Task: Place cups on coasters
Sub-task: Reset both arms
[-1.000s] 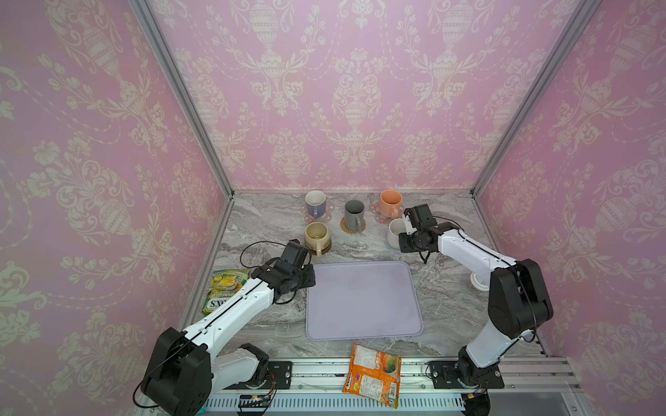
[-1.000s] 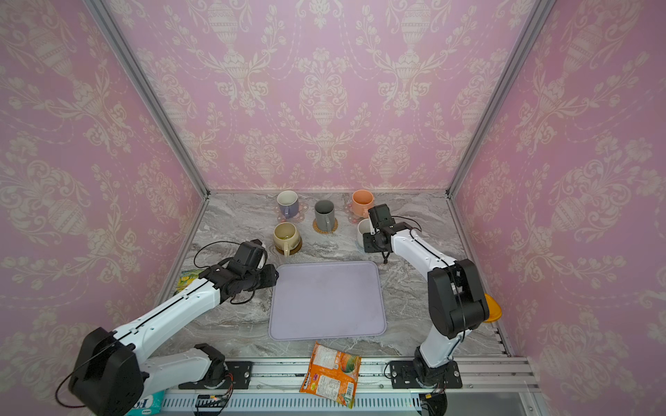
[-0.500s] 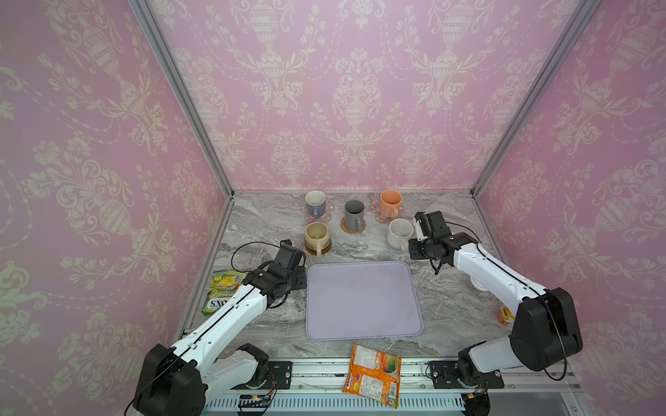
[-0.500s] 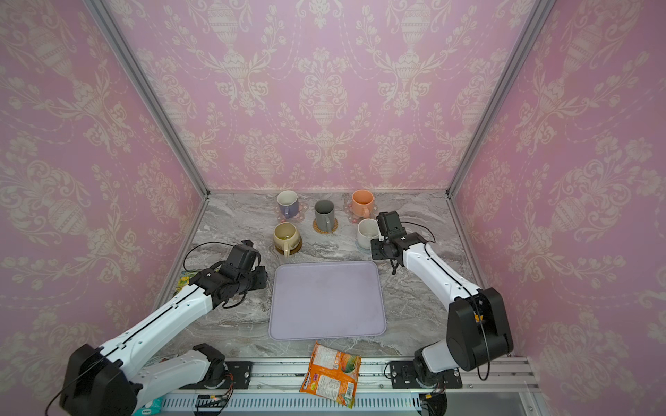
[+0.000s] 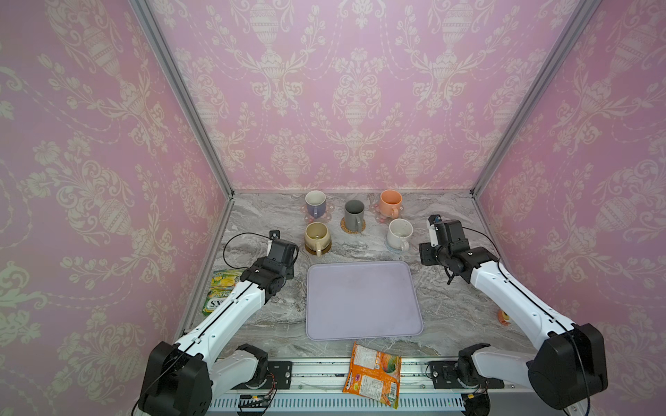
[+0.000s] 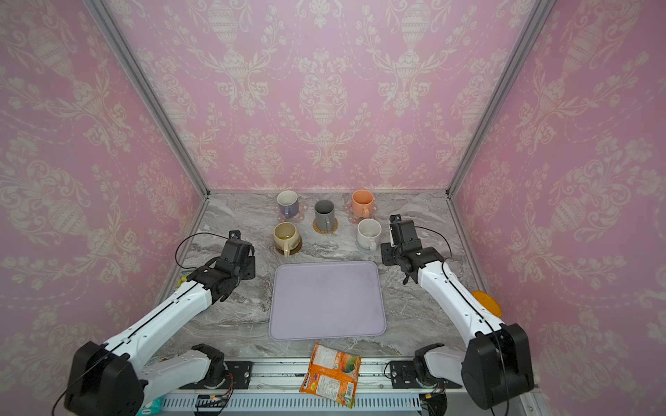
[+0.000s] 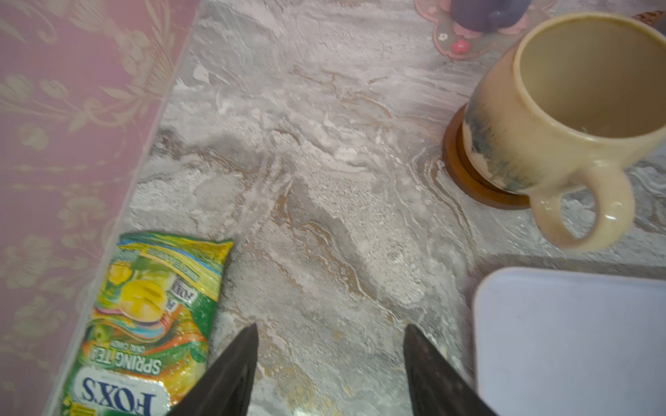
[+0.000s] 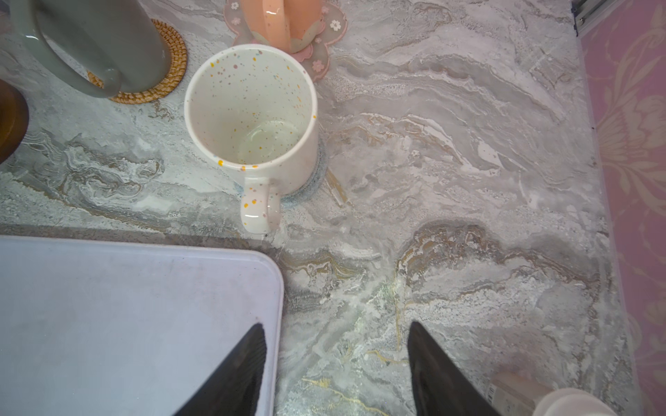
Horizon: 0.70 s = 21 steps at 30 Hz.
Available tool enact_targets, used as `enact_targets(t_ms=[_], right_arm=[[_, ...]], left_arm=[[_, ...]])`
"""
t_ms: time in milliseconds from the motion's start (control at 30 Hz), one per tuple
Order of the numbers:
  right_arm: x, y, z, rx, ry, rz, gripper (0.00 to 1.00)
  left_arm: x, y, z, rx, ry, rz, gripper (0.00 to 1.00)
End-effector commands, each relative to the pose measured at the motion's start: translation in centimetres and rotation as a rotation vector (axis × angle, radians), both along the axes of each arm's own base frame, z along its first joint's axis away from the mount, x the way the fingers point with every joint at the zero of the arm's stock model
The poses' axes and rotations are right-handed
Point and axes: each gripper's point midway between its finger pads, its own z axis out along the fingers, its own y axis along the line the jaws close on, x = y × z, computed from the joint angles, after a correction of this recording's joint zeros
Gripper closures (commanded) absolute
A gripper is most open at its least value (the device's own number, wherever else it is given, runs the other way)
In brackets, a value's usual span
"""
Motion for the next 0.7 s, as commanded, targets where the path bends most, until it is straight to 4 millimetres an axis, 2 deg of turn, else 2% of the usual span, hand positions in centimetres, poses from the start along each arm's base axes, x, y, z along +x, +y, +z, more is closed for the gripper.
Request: enact_targets(t_ms=[0, 200, 367, 500, 667], right_arm=[[-0.1, -0.2, -0.6, -0.004, -0.036, 0.035, 0.33], [0.7, -0.9, -1.7, 0.033, -0.079, 0.001, 0.28], [2.1, -1.6, -1.2, 0.126, -0.269, -0.030, 0.26], [2.6, -4.2, -1.3, 0.122, -0.414, -0.117, 0.19], [3.1, -7.0, -3.3, 0.112, -0.436, -0.200, 0.14]], left_arm=[[0.8, 2.7, 0.0, 0.109, -0.052, 0.079, 0.28], [1.9, 4.3, -0.6, 0.093, -0.118, 0.116, 0.19], [1.9, 6.1, -1.7, 0.038, -0.165, 0.174, 0.11], [1.9, 7.7, -1.5, 0.055, -0.196, 0.217, 0.07], [1.8, 9.7, -1.6, 0.101, -0.281, 0.262, 0.01]])
